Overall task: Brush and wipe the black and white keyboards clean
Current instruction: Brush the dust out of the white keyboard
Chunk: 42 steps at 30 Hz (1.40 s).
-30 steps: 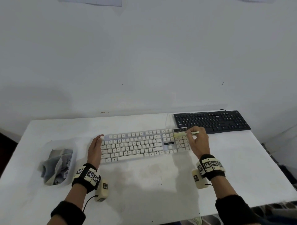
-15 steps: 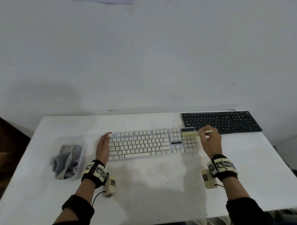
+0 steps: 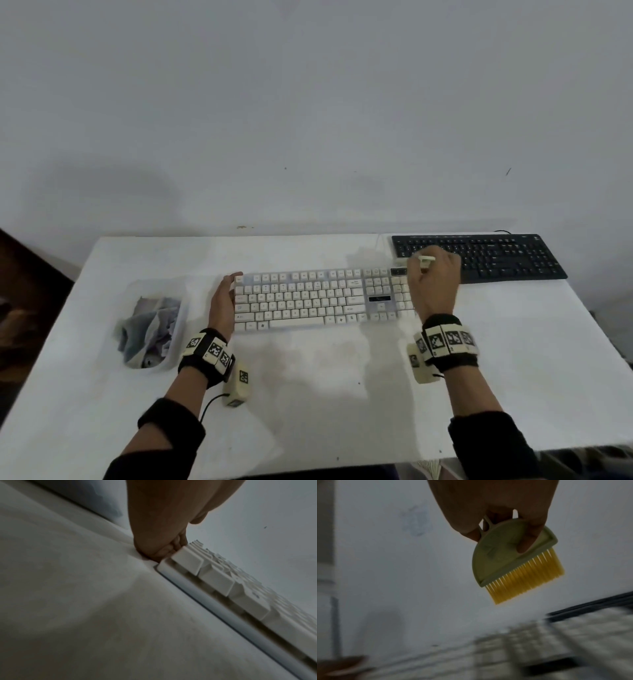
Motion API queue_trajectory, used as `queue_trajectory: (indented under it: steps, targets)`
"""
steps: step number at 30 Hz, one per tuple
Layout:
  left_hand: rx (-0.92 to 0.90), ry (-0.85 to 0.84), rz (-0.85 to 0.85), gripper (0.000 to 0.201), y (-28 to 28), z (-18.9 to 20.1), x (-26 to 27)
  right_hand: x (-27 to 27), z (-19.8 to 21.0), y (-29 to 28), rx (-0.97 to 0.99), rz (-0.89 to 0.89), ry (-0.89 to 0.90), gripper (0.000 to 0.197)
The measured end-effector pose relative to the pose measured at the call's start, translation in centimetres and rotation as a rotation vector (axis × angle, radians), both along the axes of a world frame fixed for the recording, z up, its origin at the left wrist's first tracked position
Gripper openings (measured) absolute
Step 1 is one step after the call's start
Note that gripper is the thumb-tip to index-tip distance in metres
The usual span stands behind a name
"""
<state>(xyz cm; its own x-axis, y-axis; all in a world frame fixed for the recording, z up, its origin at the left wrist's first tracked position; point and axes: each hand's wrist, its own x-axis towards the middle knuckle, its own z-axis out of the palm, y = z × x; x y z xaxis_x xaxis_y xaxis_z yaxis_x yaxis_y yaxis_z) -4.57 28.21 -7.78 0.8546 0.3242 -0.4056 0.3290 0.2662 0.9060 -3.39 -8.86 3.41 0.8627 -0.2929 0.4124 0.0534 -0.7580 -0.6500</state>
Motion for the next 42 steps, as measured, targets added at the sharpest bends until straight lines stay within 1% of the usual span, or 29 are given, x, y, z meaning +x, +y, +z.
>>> queue_trajectory:
  steps: [2,4,6,8,11,14,17,21,23,25,28,29,32,36,37,39,41,42]
  targets:
    - [-0.055,0.006,0.006,0.043,-0.2,0.6,-0.2,0.0,0.8,4.4,0.114,0.09,0.021,0.011]
    - [-0.075,0.013,0.008,0.053,0.0,0.6,-0.4,-0.5,0.5,9.5,0.165,0.287,0.064,0.01]
    - [-0.077,0.027,-0.002,0.062,0.2,0.6,-0.5,-1.6,-0.5,14.0,0.136,0.503,0.13,0.017]
    - [-0.078,0.035,-0.004,0.065,0.2,1.0,-0.7,-2.8,-1.4,17.7,0.083,0.67,0.176,0.02]
    - [-0.097,0.005,0.013,0.066,-0.2,1.5,-1.2,-3.9,-2.1,21.3,0.042,0.788,0.172,0.022]
    - [-0.136,-0.018,0.02,0.074,0.0,1.6,-1.3,-3.5,-2.3,22.6,0.021,0.81,0.178,0.029]
    - [-0.132,0.012,0.019,0.073,0.1,1.6,-1.0,-3.1,-2.4,22.2,-0.048,0.8,0.12,0.028]
    - [-0.128,0.044,0.005,0.071,0.0,1.6,-0.7,-2.0,-2.7,20.7,-0.176,0.655,0.076,0.032]
    - [-0.126,0.051,0.008,0.071,0.1,1.5,-0.7,-1.8,-2.4,20.7,-0.14,0.65,0.083,0.034]
    - [-0.123,0.039,0.012,0.071,0.1,1.4,-0.7,-1.8,-1.8,21.2,-0.041,0.708,0.12,0.033]
    - [-0.118,0.008,0.018,0.077,0.2,1.2,-0.8,-2.0,-1.7,21.9,0.101,0.761,0.177,0.034]
    - [-0.124,0.007,0.019,0.078,0.3,1.1,-0.8,-2.0,-1.9,22.0,0.106,0.77,0.182,0.035]
    - [-0.124,0.034,0.009,0.074,0.2,1.3,-0.8,-1.7,-2.3,21.5,0.014,0.768,0.168,0.034]
    - [-0.126,0.053,0.002,0.071,0.1,1.5,-0.8,-1.1,-2.0,20.5,-0.084,0.716,0.154,0.03]
    - [-0.124,0.054,0.002,0.072,0.1,1.5,-0.8,-1.0,-2.0,20.5,-0.067,0.699,0.176,0.03]
    - [-0.123,0.046,0.004,0.073,0.1,1.4,-0.7,-0.9,-1.8,20.9,0.035,0.694,0.217,0.03]
    - [-0.131,0.031,0.012,0.075,0.2,1.3,-0.7,-1.1,-2.0,21.4,0.121,0.716,0.231,0.034]
    - [-0.133,0.023,0.014,0.076,0.2,1.3,-0.7,-1.2,-2.1,21.7,0.127,0.732,0.231,0.035]
